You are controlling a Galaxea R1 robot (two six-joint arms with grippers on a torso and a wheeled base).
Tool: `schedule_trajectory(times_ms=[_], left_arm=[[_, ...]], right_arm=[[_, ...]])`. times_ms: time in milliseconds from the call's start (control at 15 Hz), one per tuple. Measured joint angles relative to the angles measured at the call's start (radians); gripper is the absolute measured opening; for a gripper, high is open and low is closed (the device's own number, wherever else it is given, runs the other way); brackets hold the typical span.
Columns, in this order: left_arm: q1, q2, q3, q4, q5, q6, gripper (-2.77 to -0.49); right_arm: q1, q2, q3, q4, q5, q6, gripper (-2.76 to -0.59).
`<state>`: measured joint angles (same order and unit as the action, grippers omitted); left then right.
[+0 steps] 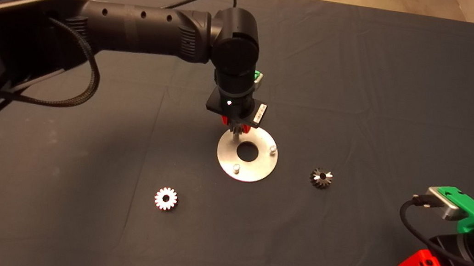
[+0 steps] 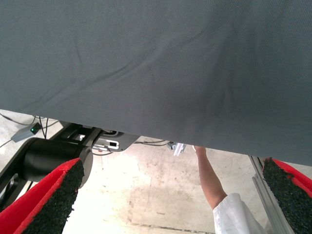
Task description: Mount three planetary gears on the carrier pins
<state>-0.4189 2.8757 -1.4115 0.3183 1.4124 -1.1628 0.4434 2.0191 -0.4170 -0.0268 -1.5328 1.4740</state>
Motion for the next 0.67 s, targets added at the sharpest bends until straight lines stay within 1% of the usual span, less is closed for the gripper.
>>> schedule_trajectory(times_ms=[67, 133, 667], left_arm=[[0.000, 0.000, 0.000, 0.000, 0.006, 0.000, -2.40], [0.000, 0.000, 0.000, 0.000, 0.008, 0.000, -2.40], [0.000, 0.000, 0.000, 0.001, 0.007, 0.000, -2.40]], right_arm=[[0.000, 0.000, 0.000, 0.000, 0.000, 0.000, -0.62], [0.000, 0.000, 0.000, 0.000, 0.000, 0.000, -0.62], [0.000, 0.000, 0.000, 0.000, 0.000, 0.000, -0.62]])
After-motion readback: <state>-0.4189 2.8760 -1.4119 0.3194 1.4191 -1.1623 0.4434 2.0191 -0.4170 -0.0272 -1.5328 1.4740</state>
